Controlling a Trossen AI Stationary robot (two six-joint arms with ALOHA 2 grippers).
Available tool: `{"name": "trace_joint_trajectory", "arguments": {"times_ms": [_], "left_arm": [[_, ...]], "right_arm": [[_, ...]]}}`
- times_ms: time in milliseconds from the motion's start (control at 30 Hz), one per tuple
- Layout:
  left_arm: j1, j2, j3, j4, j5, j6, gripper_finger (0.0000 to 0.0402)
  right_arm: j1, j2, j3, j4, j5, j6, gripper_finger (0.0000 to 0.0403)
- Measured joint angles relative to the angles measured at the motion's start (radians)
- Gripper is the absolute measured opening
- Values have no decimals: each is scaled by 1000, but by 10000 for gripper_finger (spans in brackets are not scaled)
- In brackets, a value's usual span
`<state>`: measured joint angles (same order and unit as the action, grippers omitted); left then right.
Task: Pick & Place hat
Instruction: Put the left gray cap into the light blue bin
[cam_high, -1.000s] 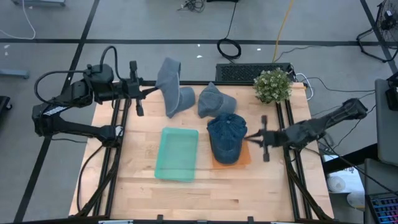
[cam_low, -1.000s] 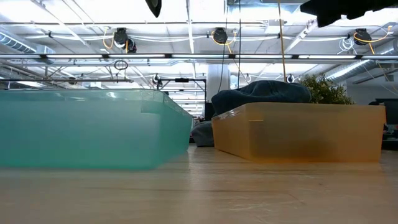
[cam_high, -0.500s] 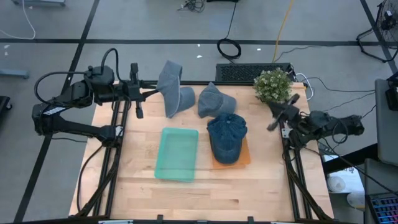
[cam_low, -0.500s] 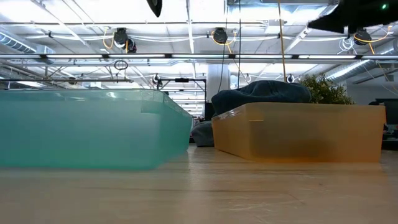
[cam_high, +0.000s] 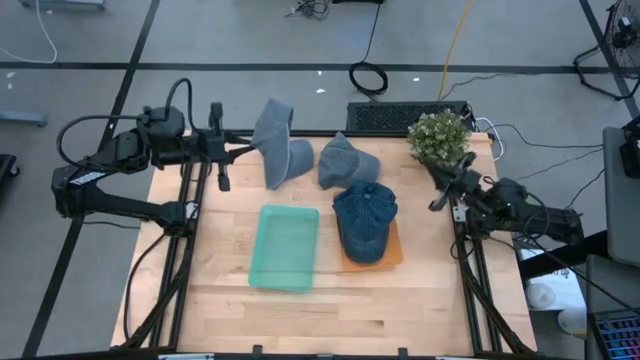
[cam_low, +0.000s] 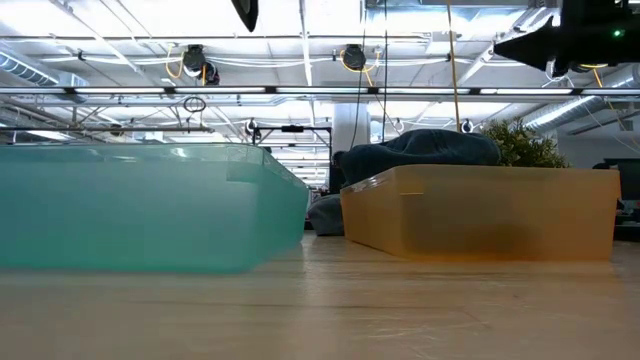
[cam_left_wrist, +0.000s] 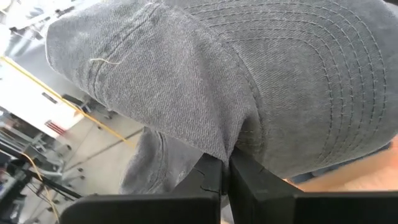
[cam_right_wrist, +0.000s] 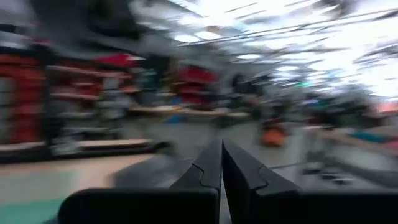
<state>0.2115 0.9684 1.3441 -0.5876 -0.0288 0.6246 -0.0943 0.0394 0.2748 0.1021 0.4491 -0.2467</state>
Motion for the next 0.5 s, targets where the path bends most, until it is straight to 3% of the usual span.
{"name": "trace_joint_trajectory", "arguments": {"times_ms": [167,500], "left_arm": [[0,0,-1,-23,0,-18,4],[-59,0,-1,-65,-25,7,6]], "right_arm": [[-49,5,22,-126,-263,141,0],[-67,5,17,-121,-294,228,0]]}}
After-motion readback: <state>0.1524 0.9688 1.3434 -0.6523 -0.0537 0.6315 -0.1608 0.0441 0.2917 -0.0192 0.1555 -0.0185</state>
